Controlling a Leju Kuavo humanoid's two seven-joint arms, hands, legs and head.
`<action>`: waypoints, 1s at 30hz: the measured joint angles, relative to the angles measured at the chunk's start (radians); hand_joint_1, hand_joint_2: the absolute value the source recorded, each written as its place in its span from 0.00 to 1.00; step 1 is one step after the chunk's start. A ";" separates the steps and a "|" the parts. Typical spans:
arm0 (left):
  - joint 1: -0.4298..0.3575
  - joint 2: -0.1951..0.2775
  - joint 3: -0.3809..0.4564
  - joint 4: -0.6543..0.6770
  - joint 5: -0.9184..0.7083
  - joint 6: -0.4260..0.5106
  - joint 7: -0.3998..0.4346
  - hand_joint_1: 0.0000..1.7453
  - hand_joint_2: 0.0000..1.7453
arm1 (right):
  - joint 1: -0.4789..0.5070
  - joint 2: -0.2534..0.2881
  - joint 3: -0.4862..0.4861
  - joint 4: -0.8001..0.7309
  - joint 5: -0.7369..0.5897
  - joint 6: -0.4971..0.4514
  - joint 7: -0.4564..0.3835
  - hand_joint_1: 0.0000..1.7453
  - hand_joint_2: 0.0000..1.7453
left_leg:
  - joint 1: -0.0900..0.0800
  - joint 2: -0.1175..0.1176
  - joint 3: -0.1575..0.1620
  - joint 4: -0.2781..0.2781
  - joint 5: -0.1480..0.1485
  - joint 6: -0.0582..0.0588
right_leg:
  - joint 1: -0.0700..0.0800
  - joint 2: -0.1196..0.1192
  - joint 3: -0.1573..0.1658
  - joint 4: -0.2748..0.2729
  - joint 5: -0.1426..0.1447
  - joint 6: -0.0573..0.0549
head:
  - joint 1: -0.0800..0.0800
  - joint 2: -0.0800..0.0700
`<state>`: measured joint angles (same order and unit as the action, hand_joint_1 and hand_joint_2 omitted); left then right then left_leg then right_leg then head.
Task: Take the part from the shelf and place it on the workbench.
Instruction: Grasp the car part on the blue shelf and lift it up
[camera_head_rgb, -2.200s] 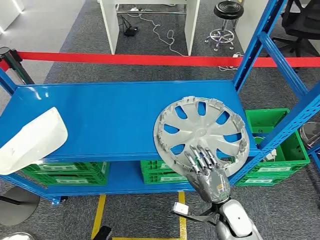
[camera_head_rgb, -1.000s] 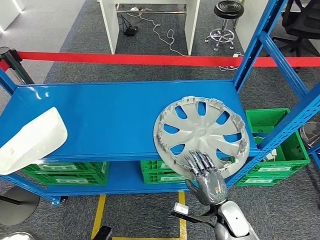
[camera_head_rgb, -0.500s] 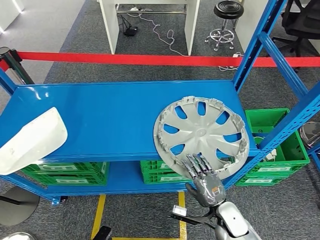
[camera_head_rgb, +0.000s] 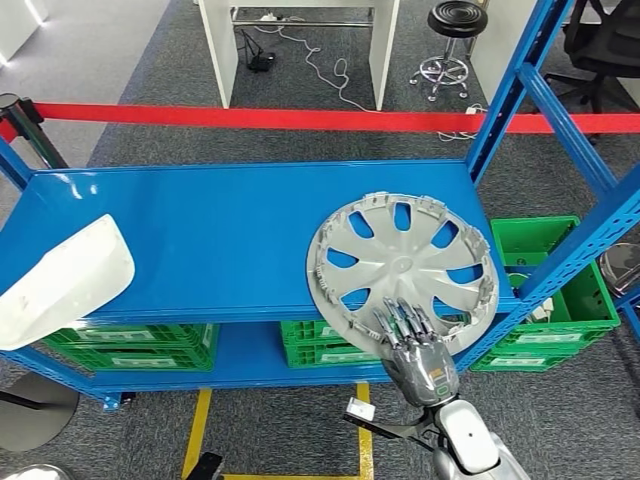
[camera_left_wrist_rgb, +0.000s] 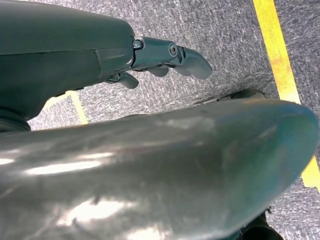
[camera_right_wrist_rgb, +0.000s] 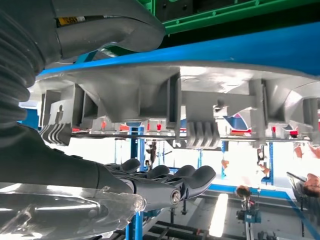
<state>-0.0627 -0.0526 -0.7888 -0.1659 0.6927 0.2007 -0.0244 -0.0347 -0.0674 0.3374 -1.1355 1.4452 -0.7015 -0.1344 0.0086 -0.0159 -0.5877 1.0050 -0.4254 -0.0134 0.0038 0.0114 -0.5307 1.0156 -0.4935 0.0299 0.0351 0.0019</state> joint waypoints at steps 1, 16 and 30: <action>0.000 0.000 0.000 0.000 0.001 0.000 0.000 0.00 0.00 | 0.001 0.001 -0.003 -0.002 0.004 0.000 0.005 0.00 1.00 | 0.000 0.000 0.000 0.000 0.000 0.000 | 0.000 0.000 0.000 0.000 0.000 0.000 | 0.000 0.000; 0.000 0.000 0.000 0.000 0.023 -0.002 0.000 0.00 0.00 | -0.042 0.019 -0.028 0.069 0.030 0.001 0.110 0.00 1.00 | 0.000 0.000 0.000 0.000 0.000 0.000 | 0.000 0.000 0.000 0.000 0.000 0.000 | 0.000 0.000; 0.000 0.000 0.000 0.000 0.034 0.000 0.000 0.00 0.00 | -0.106 0.019 -0.018 0.169 -0.056 -0.003 0.102 1.00 1.00 | 0.000 0.000 0.004 0.000 0.000 0.000 | 0.000 0.000 -0.004 0.000 0.000 0.000 | 0.000 0.000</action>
<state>-0.0627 -0.0531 -0.7893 -0.1659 0.7266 0.2003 -0.0247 -0.1409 -0.0484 0.3196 -0.9667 1.3895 -0.7046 -0.0324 0.0087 -0.0159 -0.5839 1.0050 -0.4254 -0.0134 0.0040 0.0116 -0.5346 1.0156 -0.4936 0.0298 0.0351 0.0019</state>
